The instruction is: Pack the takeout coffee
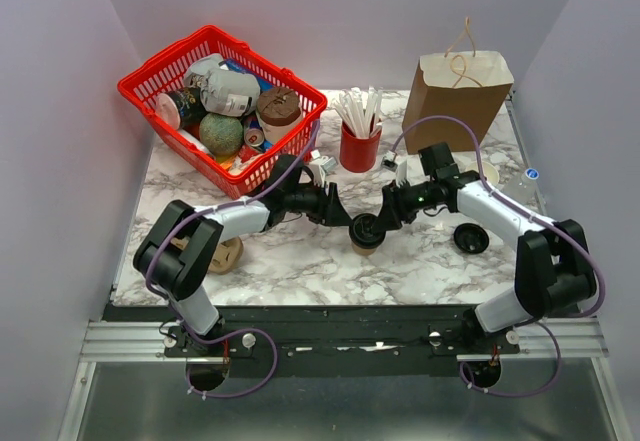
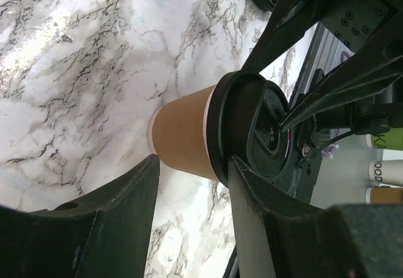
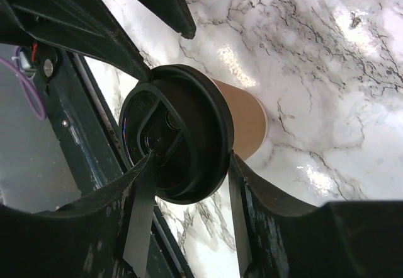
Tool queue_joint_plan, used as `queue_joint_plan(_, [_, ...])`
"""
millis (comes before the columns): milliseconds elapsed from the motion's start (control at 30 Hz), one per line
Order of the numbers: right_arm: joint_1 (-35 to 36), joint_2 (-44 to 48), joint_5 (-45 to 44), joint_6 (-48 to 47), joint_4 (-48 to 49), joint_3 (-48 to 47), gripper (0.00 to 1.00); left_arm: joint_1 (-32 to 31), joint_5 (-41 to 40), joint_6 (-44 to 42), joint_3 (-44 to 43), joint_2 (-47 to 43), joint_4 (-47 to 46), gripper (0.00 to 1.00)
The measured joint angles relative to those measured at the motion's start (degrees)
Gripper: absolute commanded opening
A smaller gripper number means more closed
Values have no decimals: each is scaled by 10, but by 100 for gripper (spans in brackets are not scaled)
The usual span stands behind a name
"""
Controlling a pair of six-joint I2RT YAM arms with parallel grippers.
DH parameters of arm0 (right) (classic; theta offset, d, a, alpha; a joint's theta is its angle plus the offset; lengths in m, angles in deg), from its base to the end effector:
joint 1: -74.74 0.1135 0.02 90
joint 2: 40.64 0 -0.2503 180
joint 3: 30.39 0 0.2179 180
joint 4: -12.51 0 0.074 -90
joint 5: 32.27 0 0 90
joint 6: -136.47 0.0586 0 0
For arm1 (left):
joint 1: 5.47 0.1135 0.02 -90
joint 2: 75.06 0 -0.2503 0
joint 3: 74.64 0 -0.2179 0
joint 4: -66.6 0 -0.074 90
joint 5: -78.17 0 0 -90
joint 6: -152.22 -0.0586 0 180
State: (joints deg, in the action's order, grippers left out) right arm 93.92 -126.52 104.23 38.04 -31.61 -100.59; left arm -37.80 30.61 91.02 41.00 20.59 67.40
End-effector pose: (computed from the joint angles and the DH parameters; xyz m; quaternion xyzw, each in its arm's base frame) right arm 0.2404 0.1286 0.2054 -0.3115 0.8369 0.4019 0.2026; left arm 0.2578 -0.2100 0.1871 0.2003 0.8099 -0.5022 0.2275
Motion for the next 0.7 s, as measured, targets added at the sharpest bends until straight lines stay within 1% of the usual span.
queue_joint_plan(200, [-14, -19, 37, -7, 6, -1, 48, 5, 14, 17, 0, 10, -9, 53])
queue_joint_plan(333, [-21, -36, 57, -7, 3, -8, 44, 10, 28, 28, 0, 19, -16, 52])
queue_joint_plan(700, [-44, -101, 121, 7, -22, -30, 42, 21, 54, 42, -16, 43, -19, 51])
